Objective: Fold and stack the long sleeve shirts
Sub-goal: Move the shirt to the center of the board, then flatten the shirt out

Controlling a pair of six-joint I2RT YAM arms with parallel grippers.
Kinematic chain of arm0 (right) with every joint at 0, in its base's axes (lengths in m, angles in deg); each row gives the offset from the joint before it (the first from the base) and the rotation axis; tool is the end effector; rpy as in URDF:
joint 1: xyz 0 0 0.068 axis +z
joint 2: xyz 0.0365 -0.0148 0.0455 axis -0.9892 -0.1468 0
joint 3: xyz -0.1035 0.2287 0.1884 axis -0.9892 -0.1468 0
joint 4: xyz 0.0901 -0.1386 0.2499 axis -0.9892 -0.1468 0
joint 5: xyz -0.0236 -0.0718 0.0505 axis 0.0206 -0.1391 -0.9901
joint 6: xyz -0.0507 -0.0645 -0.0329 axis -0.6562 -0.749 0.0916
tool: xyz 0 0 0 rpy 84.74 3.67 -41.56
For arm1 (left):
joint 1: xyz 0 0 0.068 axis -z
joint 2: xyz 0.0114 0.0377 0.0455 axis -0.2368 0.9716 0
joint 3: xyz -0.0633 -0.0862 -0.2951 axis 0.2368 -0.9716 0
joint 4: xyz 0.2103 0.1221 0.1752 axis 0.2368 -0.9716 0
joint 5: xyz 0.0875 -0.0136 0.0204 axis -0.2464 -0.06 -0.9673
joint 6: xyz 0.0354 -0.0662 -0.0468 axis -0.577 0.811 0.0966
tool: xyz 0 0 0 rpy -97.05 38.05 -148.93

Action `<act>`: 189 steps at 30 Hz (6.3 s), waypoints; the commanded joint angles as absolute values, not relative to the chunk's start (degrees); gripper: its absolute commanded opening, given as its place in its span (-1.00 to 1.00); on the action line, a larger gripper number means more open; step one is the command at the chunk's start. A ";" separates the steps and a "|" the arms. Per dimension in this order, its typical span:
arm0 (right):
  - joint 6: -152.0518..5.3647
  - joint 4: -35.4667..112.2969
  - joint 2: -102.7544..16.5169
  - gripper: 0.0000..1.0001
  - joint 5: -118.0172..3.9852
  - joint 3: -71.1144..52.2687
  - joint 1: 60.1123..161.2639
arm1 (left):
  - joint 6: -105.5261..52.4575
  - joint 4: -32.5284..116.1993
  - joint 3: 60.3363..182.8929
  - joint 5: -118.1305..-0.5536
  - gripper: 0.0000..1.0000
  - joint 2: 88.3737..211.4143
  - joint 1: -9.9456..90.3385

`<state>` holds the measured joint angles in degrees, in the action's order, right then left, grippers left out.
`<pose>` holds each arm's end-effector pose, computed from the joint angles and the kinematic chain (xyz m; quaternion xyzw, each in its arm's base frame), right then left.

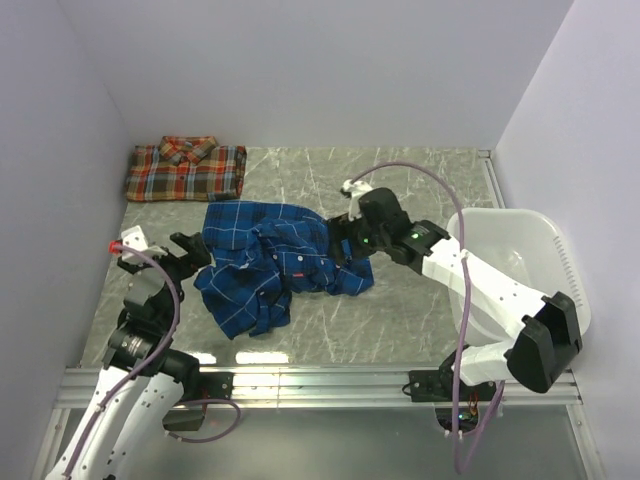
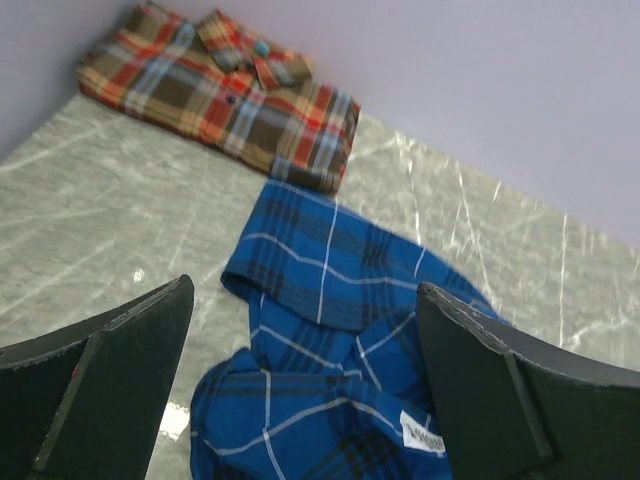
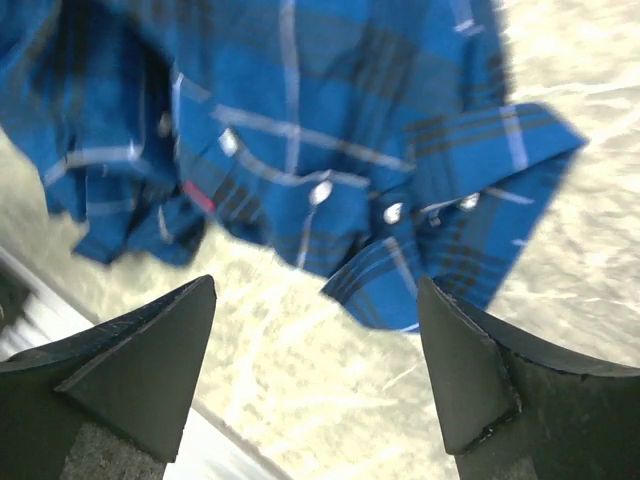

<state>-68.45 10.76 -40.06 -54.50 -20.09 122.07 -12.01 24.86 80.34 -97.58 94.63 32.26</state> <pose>0.2709 0.2408 0.3066 -0.2442 0.8770 0.2178 0.3519 0.1485 -0.0083 0.3209 -0.2223 0.6940 -0.0749 0.6806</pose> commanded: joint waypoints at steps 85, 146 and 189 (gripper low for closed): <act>-53.35 21.52 -39.19 0.64 -55.26 -30.39 105.03 | 0.47 23.21 114.21 -74.28 0.99 166.05 29.78; -69.70 18.27 -34.88 0.41 -52.45 -18.80 121.43 | 3.45 17.49 95.16 -66.99 0.86 146.74 21.33; -72.43 -1.77 -49.68 0.29 -52.90 -17.05 130.52 | 8.65 18.82 95.47 -80.16 0.99 146.00 29.61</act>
<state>-72.61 -1.15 -56.78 -56.18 -23.13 132.28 13.00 17.75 88.78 -76.73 142.71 29.99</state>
